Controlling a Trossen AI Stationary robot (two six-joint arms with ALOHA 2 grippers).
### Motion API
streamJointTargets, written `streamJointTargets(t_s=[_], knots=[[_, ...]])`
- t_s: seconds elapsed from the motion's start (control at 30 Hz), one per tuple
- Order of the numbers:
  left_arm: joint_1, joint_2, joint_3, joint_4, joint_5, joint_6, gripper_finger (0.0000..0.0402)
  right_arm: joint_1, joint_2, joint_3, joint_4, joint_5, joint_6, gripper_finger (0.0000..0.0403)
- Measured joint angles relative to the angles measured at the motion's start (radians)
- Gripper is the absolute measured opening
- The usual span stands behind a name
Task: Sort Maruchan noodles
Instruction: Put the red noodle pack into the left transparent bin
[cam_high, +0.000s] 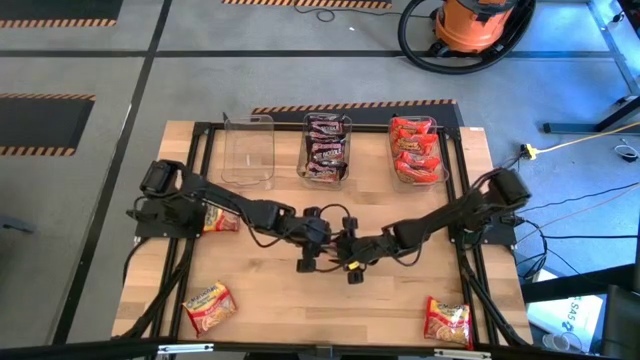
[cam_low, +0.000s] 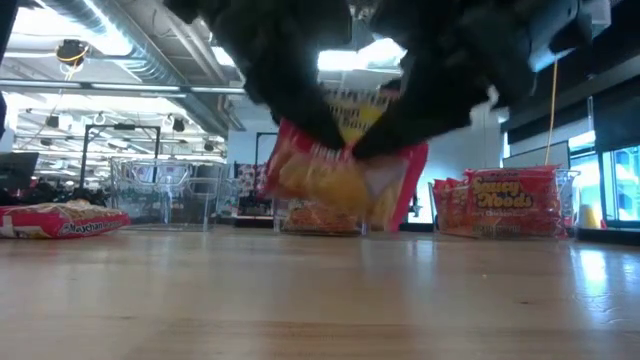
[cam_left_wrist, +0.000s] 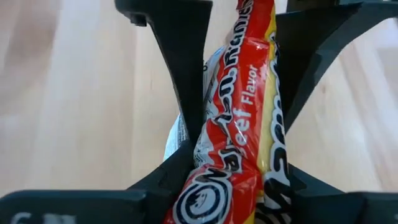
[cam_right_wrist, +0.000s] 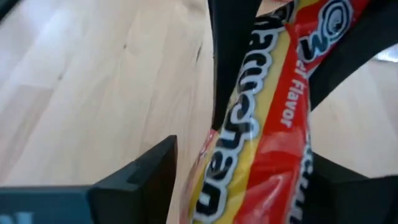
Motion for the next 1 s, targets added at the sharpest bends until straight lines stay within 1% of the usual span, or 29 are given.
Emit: streamJointTargets(t_s=[0.13, 0.17, 0.23, 0.27, 0.33, 0.4, 0.47, 0.53, 0.63, 0.7, 0.8, 0.9, 1.0], knots=[[-0.005, -0.047, 0.0, -0.009, 0.004, 0.004, 0.0118, 0.014, -0.068, 0.002, -0.062, -0.006, -0.021, 0.022], [-0.006, -0.063, -0.001, -0.036, 0.013, 0.001, 0.0117, 0.015, -0.083, 0.002, -0.078, -0.005, -0.014, 0.022], [-0.011, -0.098, -0.019, -0.154, 0.036, 0.0, 0.0116, 0.02, -0.106, -0.004, -0.106, -0.028, -0.008, 0.022], [-0.013, -0.102, -0.023, -0.158, 0.043, -0.001, 0.0116, 0.024, -0.109, -0.005, -0.1, -0.046, -0.006, 0.022], [-0.011, -0.123, -0.01, -0.142, 0.03, -0.004, 0.0116, 0.023, -0.116, -0.005, -0.07, -0.051, -0.005, 0.0221], [-0.007, -0.154, -0.009, -0.172, 0.019, -0.006, 0.0116, 0.023, -0.116, -0.004, -0.053, -0.044, -0.003, 0.0221], [-0.009, -0.148, -0.009, -0.188, 0.017, -0.006, 0.0116, 0.021, -0.115, -0.004, -0.063, -0.046, 0.001, 0.0221], [-0.01, -0.163, -0.013, -0.257, 0.008, -0.006, 0.0116, 0.022, -0.115, -0.004, -0.086, -0.041, 0.011, 0.0221], [-0.009, -0.195, -0.008, -0.294, -0.015, -0.021, 0.0116, 0.022, -0.118, -0.004, -0.115, -0.023, 0.018, 0.0221], [-0.007, -0.211, -0.01, -0.358, -0.017, -0.016, 0.0116, 0.022, -0.121, -0.004, -0.128, -0.025, 0.019, 0.0221], [0.0, -0.25, -0.013, -0.416, -0.045, -0.006, 0.0116, 0.02, -0.152, -0.019, -0.144, -0.009, 0.015, 0.0221], [0.028, -0.302, -0.062, -0.424, -0.077, -0.019, 0.0116, 0.013, -0.212, -0.063, -0.13, 0.009, 0.018, 0.0221], [0.062, -0.362, -0.133, -0.419, -0.062, -0.021, 0.0117, -0.005, -0.285, -0.127, -0.07, 0.007, 0.018, 0.0221]])
